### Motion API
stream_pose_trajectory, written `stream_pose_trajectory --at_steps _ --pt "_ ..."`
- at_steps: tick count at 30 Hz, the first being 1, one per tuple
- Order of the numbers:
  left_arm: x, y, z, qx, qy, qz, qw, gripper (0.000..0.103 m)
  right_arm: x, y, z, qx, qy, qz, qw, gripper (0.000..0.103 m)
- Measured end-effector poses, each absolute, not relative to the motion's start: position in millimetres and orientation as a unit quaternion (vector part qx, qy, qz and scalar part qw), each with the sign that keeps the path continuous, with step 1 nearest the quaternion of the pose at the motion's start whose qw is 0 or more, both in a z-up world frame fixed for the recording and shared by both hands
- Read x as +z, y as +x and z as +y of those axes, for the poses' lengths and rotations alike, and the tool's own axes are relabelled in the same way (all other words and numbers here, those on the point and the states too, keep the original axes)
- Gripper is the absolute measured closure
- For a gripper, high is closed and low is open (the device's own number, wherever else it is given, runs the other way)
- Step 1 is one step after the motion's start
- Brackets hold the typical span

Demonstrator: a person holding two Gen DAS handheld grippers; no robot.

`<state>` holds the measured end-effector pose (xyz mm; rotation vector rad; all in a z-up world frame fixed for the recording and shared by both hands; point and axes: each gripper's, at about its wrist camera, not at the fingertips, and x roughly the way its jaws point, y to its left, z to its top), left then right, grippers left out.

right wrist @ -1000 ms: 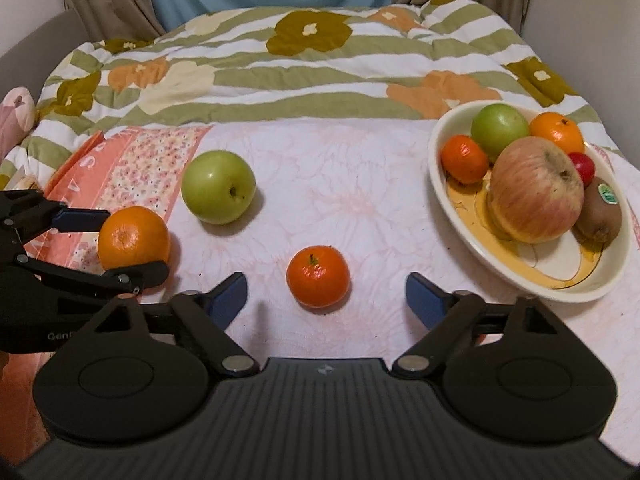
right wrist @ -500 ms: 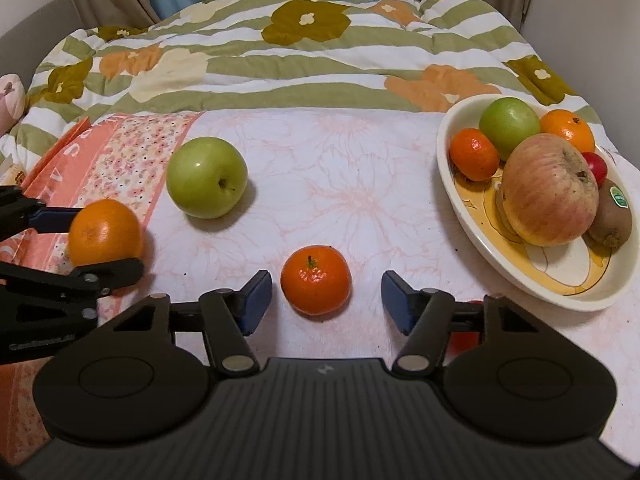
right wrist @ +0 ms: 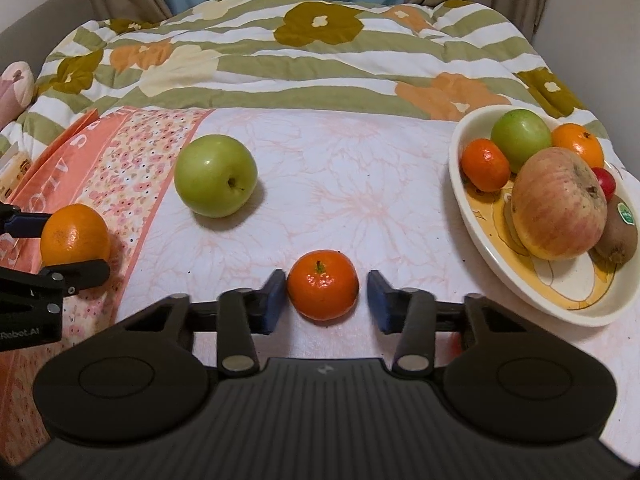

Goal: Organize fruits
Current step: 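Grasp the large orange with the left tool while the right tool grasps the mandarin, then carry the large orange and mandarin over the duck bowl with both tools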

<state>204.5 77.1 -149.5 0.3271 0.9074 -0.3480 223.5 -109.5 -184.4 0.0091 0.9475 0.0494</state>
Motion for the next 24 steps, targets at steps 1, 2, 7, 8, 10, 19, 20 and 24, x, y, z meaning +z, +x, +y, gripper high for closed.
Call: stream_pose_trajectory --at_steps 1,2,7,8,10,19,20,24 --pt "-149 203 78 -0.164 0.154 0.434 0.872 0.038 -185 223 -109 0.026 0.002 0.455 0.89 0.05" --pt "-148 203 78 -0.161 0.153 0.434 0.873 0.038 -184 223 -108 0.028 -0.002 0.454 0.89 0.05" --pt "-140 196 78 -0.151 0.148 0.43 0.877 0.038 -179 218 -108 0.037 -0.01 0.448 0.893 0.05" --pt "-137 194 78 -0.149 0.148 0.429 0.879 0.038 -177 217 -108 0.04 -0.012 0.445 0.894 0.05" --pt "-133 191 77 -0.145 0.146 0.427 0.881 0.038 -172 214 -108 0.046 -0.015 0.442 0.896 0.05" --pt "-101 176 60 -0.134 0.131 0.407 0.894 0.038 -141 198 -125 0.058 -0.008 0.42 0.906 0.051" --pt "-97 174 57 -0.134 0.13 0.404 0.895 0.038 -137 195 -129 0.058 -0.006 0.416 0.907 0.051" --pt "-80 167 40 -0.135 0.122 0.393 0.901 0.038 -117 186 -149 0.055 0.0 0.402 0.914 0.051"
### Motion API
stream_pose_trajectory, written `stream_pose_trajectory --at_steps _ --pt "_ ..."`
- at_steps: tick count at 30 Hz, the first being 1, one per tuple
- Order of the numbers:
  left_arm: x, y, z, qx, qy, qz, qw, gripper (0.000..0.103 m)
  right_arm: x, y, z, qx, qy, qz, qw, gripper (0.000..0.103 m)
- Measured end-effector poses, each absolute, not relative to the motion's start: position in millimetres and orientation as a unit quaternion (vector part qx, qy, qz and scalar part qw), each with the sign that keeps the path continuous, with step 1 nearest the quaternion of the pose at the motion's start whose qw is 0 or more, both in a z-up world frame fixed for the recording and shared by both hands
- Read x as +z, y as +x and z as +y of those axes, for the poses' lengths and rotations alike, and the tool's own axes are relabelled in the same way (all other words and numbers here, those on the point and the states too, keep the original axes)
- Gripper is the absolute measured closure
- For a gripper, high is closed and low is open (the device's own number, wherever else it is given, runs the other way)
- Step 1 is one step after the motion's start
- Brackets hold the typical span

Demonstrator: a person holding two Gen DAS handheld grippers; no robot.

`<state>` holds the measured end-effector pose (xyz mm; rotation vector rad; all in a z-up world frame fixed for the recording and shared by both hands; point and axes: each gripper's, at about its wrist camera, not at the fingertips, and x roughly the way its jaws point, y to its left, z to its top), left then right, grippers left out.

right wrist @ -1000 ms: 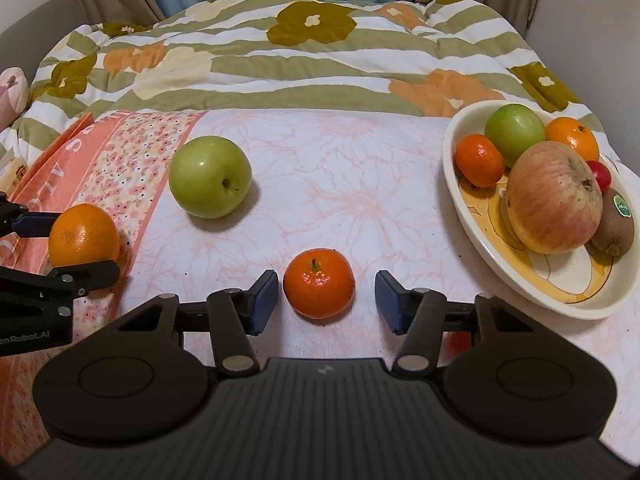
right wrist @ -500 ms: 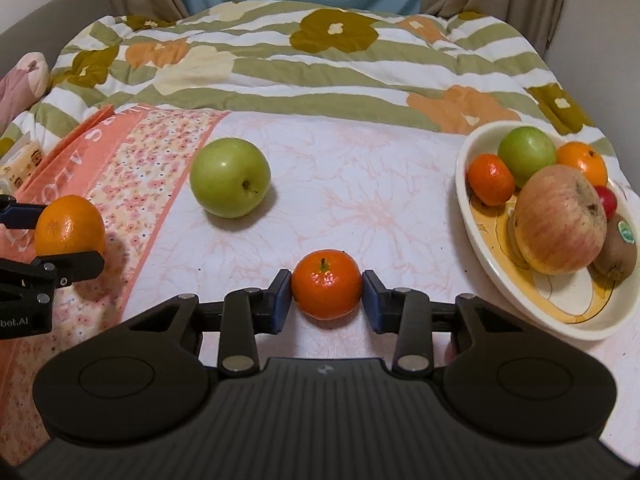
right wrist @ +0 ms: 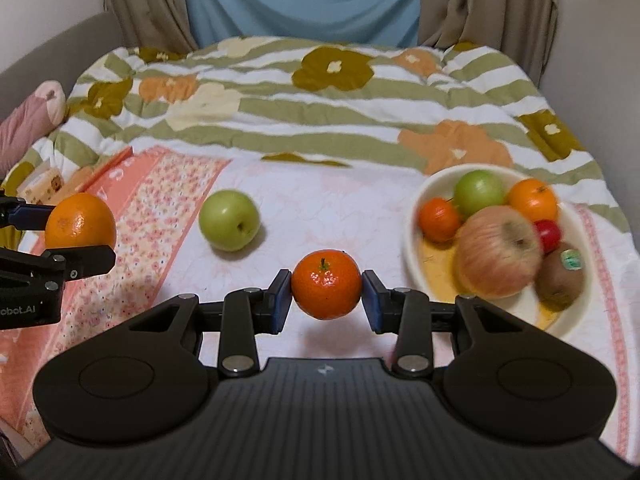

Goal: Organize fruits
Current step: 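Carry the large orange and mandarin over the duck bowl with both tools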

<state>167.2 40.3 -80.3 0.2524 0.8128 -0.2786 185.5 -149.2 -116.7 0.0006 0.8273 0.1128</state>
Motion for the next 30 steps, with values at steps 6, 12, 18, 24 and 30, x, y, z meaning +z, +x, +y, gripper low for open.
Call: stream_pose_trajectory --at_steps 6,12,18,24,30 --pt "-62 160 2 -0.147 0.119 0.377 0.906 0.038 -93 171 -190 0.038 0.008 0.382 0.923 0.051" --pt "-54 157 -44 -0.171 0.12 0.366 0.907 0.038 -84 161 -237 0.02 0.017 0.378 0.925 0.051" --pt "-56 155 -92 -0.191 0.12 0.366 0.903 0.038 -83 154 -281 0.01 0.018 0.379 0.925 0.051" --pt "-69 158 -137 -0.207 0.121 0.375 0.896 0.038 -90 156 -321 0.007 0.017 0.386 0.922 0.051" --pt "-89 160 -177 -0.217 0.122 0.387 0.888 0.038 -102 158 -354 0.014 0.013 0.393 0.919 0.051"
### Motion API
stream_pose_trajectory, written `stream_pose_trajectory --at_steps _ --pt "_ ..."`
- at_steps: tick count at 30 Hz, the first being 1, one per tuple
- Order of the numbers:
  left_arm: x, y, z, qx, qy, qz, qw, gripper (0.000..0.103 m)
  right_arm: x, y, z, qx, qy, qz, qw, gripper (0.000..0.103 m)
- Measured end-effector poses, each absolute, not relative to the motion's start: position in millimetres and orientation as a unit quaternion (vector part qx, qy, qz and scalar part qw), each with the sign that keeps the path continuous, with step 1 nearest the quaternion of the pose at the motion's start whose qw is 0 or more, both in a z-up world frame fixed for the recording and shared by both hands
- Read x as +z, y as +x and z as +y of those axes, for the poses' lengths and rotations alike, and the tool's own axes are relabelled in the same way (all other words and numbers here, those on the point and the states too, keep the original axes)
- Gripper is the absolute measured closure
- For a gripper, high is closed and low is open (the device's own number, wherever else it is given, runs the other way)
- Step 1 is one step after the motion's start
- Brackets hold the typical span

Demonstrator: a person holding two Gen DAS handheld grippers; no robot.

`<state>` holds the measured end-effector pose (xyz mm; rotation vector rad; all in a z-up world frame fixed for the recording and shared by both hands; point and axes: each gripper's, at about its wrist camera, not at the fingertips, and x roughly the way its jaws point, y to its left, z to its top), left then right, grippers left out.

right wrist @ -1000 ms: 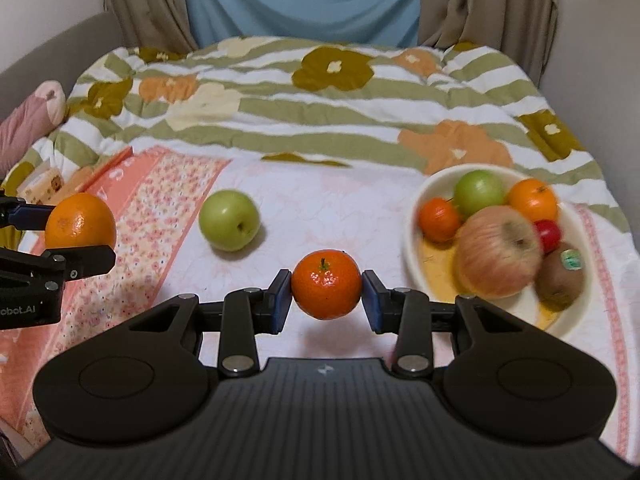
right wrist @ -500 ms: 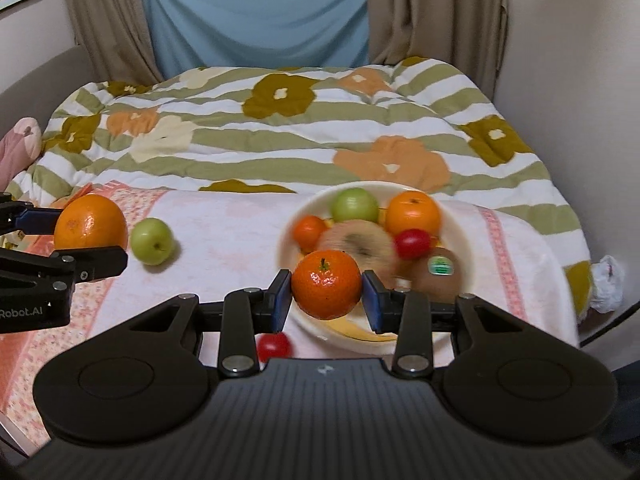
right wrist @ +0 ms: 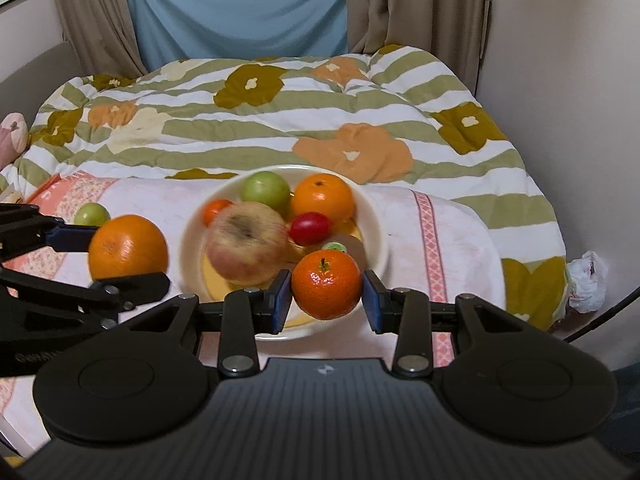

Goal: Organize fruits
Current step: 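Carry the large orange and mandarin over the duck bowl with both tools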

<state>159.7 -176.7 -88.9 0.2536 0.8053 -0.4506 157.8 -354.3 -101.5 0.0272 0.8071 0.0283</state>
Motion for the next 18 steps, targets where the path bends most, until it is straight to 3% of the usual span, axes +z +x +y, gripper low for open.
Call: stream_pose_trajectory --at_steps 18 --pt "-124 167 -252 -0.21 0.165 0.387 0.883 0.037 -126 172 -400 0.042 0.0 0.4 0.915 0.051"
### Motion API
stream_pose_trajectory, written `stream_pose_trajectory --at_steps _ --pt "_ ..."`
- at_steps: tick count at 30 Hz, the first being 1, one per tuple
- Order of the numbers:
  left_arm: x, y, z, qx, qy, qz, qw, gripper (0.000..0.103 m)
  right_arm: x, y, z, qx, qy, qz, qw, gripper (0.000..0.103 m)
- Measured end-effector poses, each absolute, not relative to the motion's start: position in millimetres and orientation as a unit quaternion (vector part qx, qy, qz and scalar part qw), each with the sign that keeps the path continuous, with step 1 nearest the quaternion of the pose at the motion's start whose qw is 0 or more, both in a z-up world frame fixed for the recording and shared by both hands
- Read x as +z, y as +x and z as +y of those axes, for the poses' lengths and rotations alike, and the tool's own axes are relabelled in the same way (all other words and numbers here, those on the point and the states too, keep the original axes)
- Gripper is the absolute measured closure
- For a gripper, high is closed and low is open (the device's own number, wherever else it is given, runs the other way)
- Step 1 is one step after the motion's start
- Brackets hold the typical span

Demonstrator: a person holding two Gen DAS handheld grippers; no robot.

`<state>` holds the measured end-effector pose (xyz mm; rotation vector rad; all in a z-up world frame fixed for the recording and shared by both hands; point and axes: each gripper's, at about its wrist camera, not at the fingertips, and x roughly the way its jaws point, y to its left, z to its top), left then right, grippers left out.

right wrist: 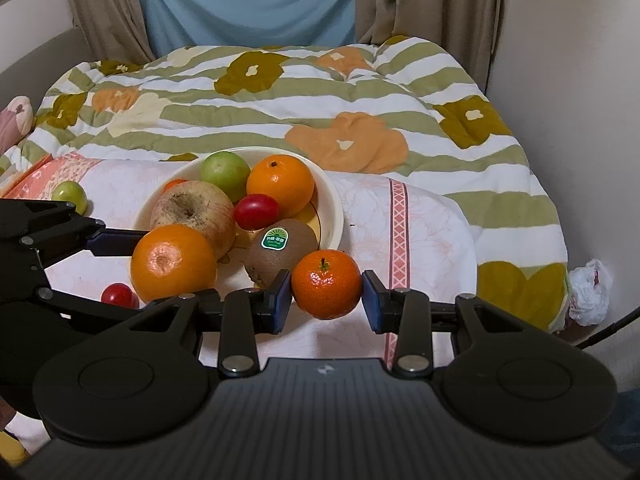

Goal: Organize fruits
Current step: 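Carry the large orange and mandarin over the duck bowl with both tools, then lower the orange and mandarin into the bowl and open both tools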

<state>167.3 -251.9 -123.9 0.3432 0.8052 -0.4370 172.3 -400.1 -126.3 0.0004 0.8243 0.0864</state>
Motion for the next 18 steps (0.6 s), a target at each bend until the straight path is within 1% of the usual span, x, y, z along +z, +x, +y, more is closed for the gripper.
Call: stream_pose_trajectory --at_steps 4,6,10,13,18 --pt "-122 163 -256 -0.2 0.183 0.371 0.888 0.033 -128 174 -400 0.049 0.002 0.399 0.916 0.051" --pt "-120 163 -257 -0.197 0.188 0.367 0.89 0.029 -127 176 -398 0.054 0.002 0.398 0.916 0.051" --pt "-114 160 -249 -0.193 0.179 0.367 0.892 0.027 -123 177 -393 0.061 0.0 0.393 0.918 0.051" --pt "-108 153 -241 -0.18 0.18 0.359 0.898 0.022 -117 178 -387 0.068 -0.003 0.387 0.919 0.051" --pt "-98 148 -219 -0.153 0.158 0.362 0.906 0.021 -109 185 -377 0.083 -0.008 0.38 0.921 0.051"
